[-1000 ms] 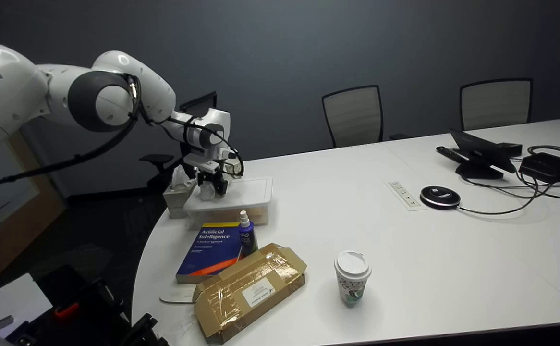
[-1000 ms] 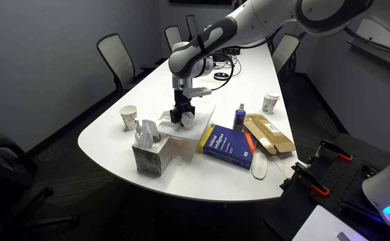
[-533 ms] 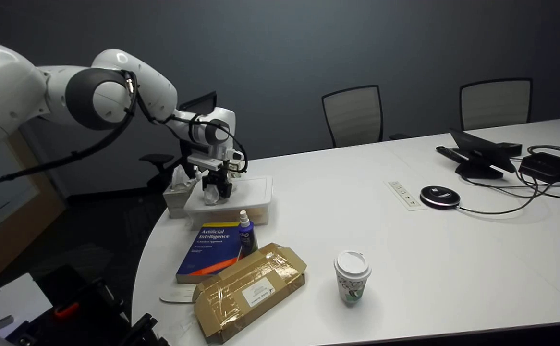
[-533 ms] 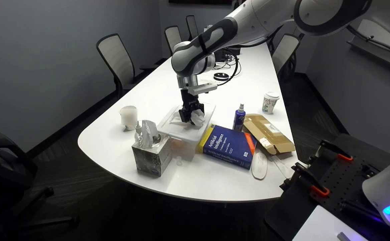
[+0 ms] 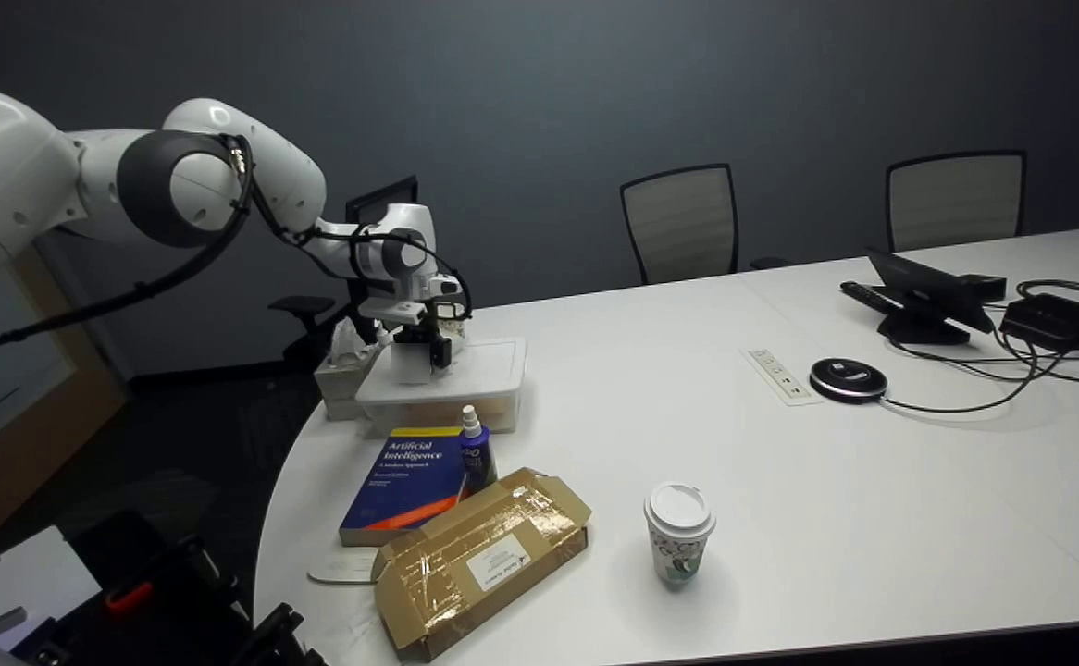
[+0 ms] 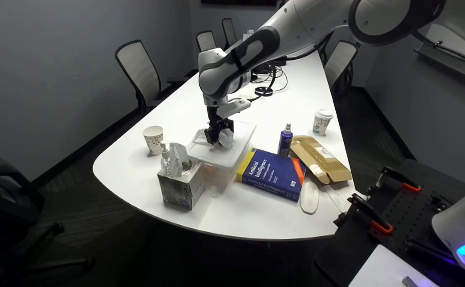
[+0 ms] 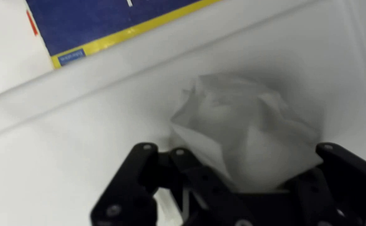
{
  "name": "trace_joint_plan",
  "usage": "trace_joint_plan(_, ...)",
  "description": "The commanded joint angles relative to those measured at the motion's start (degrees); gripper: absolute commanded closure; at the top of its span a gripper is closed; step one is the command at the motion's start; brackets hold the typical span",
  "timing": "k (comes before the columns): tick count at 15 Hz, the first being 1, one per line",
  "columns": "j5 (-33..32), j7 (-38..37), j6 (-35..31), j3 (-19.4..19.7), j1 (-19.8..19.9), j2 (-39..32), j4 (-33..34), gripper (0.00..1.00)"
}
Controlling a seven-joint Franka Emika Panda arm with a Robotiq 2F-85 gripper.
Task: Use the white napkin to wipe the white lid.
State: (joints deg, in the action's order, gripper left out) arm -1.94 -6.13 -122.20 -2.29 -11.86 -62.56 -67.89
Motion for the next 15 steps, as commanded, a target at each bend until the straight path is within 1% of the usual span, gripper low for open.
trace_joint_plan(1, 0.5, 0.3, -7.5, -1.3, -0.4, 0.3, -0.6, 0.97)
trace_joint_plan(4, 2.2, 3.2, -10.6, -4.4, 0.8, 1.0, -1.5, 0.97)
trace_joint_plan(6, 3.9, 5.5, -9.1, -6.6, 1.7, 1.2, -1.5, 0.97)
trace_joint_plan(11, 6.4, 9.7, -6.0, -9.8, 2.8, 1.0, -1.5, 0.97)
trace_joint_plan(15, 8.4, 11.5, 1.5, -10.8, 3.8, 1.2, -1.5, 0.97)
